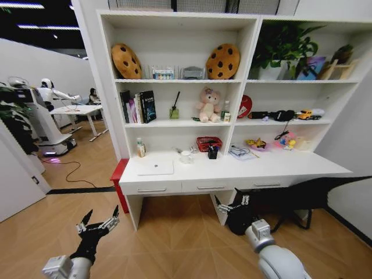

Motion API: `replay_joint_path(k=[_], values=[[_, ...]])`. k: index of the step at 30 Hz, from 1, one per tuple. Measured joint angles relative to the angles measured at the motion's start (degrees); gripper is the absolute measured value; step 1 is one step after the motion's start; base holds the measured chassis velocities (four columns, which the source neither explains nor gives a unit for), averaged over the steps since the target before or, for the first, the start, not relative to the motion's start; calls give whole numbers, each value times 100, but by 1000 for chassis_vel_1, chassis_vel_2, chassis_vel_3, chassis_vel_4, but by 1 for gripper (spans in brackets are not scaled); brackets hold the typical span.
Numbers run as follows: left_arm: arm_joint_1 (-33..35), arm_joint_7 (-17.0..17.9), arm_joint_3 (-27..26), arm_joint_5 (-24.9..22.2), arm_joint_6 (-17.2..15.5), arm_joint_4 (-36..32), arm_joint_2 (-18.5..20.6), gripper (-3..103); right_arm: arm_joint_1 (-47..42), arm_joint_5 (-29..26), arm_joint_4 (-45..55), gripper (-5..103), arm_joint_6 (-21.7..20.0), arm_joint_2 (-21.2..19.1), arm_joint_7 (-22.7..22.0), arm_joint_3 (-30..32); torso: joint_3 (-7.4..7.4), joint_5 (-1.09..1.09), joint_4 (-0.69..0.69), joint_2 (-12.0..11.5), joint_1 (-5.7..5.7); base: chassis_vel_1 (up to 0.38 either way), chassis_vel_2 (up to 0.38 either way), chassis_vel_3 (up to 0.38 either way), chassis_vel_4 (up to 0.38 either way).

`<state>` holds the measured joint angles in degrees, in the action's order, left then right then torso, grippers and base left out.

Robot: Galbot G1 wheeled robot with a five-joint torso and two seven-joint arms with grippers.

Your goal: Organize the objects on the table.

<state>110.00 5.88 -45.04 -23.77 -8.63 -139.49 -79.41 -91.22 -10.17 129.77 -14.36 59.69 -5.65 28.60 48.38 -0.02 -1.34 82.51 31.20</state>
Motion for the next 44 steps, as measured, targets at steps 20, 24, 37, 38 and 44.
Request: replay_joint_path(k=[20,24,37,38,44], values=[[1,0,1,0,0,0,0,100,-35,199,-130,100,217,41,84,45,0,1,0,-1,0,109,-107,-114,124],[1,0,1,0,0,0,0,100,-35,199,-129,100,216,41,85,44,0,2,0,-1,0,0,0,0,0],[1,0,1,0,0,0,0,100,-33,199,-125,100,211,41,85,45,1,2,0,-1,2,0,0,0,0],[1,0,1,0,0,0,0,100,-33,198,-124,100,211,41,84,45,1,2,0,-1,2,0,0,0,0],[1,0,1,0,0,0,0,100,-33,197,-122,100,208,41,83,44,1,2,1,-1,2,0,0,0,0]])
